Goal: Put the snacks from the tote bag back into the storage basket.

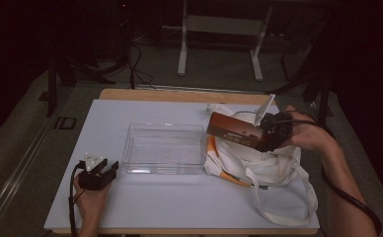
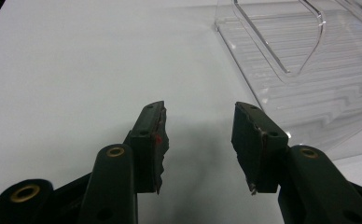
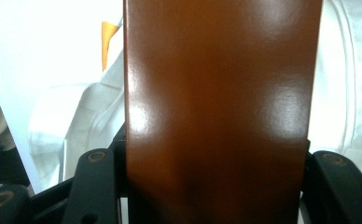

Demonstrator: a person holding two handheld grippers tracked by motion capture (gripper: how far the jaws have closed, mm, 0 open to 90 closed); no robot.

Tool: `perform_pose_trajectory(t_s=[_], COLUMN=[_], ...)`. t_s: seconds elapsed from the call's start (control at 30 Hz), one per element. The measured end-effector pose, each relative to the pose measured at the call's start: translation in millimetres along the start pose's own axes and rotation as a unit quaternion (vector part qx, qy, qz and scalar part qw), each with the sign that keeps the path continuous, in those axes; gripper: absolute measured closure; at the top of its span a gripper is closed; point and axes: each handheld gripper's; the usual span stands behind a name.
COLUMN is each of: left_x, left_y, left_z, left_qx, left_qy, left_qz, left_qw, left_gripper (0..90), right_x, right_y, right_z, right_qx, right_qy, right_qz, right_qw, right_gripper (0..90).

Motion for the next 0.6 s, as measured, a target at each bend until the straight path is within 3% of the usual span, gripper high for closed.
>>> perform_pose_trajectory(t_s=[0.6], left_x=[0.2], left_y=[-0.1], left_z=[0.0], left_qx=[0.001], left_qy=[0.0], left_qz=[-0.002], left_qw=[1.0], left_gripper=[55.1], right_x=[-6.5], right_y=[25.5], right_z=[5.1], right_qx=[0.022], right_qy=[0.008], right_qz=[-0.011], right_qw=[0.9997], right_gripper=[43.1])
Point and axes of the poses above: each handheld gripper's, and its own axes: x roughly backward along the jaws, y roughly out of its top, z roughly to its left, and after that the axes turned 8 degrees about -z, right-handed
